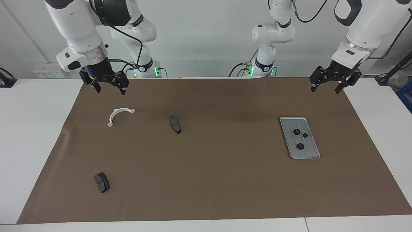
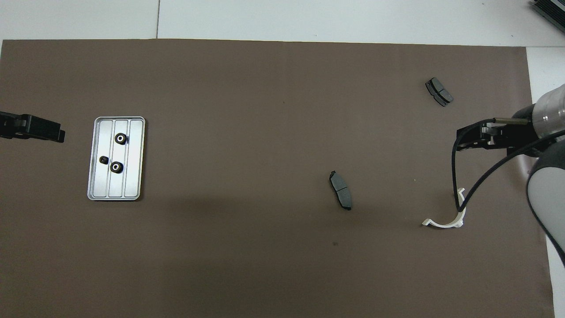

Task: Pick bearing gear from pile to tray

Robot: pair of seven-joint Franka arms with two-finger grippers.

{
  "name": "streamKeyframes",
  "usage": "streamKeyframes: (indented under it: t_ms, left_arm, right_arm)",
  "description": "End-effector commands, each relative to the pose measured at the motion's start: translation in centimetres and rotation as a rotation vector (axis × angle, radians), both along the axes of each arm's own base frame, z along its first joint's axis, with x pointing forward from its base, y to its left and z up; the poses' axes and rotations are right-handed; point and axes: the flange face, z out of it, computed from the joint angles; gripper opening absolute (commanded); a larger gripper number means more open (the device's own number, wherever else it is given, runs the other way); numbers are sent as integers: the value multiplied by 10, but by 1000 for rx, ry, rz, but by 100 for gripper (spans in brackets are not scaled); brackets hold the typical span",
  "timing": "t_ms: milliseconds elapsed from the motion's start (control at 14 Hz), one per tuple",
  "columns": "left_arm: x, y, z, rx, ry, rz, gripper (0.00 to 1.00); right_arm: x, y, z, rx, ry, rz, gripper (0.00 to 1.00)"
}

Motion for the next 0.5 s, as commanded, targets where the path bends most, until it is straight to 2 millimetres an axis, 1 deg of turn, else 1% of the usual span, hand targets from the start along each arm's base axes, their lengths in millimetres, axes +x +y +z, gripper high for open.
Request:
streamKeyframes:
  t_ms: [0, 286, 430]
  left_arm:
    - [-8, -2, -1, 14, -15, 58, 100]
    - [-8, -2, 0, 14, -14, 58, 100]
    - [-9, 2, 0, 14, -12, 65, 100]
  right_arm:
    - [-5, 1, 1, -1, -21, -2, 100]
    - [-5, 2, 1, 1, -21, -2, 100]
    - [-5, 2, 1, 1, -21, -2, 100]
